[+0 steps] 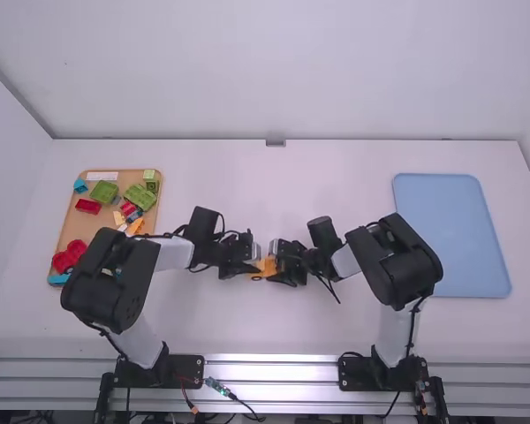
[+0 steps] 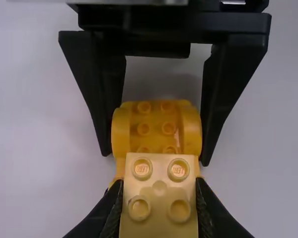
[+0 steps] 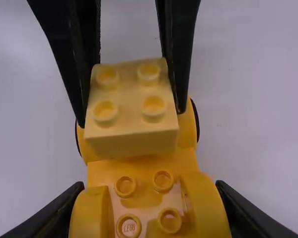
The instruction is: Assemble lego blocks to make yellow taxi
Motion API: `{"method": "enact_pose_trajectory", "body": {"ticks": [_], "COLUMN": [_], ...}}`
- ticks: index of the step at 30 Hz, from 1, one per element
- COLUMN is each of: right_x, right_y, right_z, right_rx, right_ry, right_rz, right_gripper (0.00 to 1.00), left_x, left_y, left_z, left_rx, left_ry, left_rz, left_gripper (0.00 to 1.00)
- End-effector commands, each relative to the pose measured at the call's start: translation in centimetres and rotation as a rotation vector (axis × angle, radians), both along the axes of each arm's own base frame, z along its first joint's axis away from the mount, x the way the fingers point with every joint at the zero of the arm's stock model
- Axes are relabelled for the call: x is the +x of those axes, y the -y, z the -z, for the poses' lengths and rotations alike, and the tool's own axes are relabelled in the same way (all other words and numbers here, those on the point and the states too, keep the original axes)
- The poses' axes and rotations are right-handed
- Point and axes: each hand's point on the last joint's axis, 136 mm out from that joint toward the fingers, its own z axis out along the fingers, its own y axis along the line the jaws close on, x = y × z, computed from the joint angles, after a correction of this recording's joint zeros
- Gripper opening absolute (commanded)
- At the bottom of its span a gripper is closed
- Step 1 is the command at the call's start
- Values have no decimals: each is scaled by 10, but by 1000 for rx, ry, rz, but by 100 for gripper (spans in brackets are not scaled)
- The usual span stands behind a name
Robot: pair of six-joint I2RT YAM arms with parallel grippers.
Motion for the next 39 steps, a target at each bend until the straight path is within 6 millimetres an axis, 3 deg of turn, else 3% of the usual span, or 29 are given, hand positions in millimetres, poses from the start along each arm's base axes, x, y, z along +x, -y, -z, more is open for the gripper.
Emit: {"method": "enact_pose_trajectory", "body": {"ticks": [1,9,22,31,39], "right_x": [-2,-2,-1,0,10], "right_y": [5,5,5,5,7], "right_z": [11,11,11,11,14], "right_rx": [-35,-35,-36,-36,-61], "right_ry": [-42,-42,-37,-40,-41], "right_rz": [27,27,30,33,96], "right_gripper": [46,46,46,44,39], "left_x": [-3,-6,-16,6,4], "left_y": [-8,-6,-8,-5,-3], "left_z": [14,14,16,-7,-10], "left_rx": [68,61,78,34,32], "left_ry": [14,14,-51,25,26], "left_rz": [-12,-4,1,-59,-50], "left_gripper": [2,5,2,2,2]}}
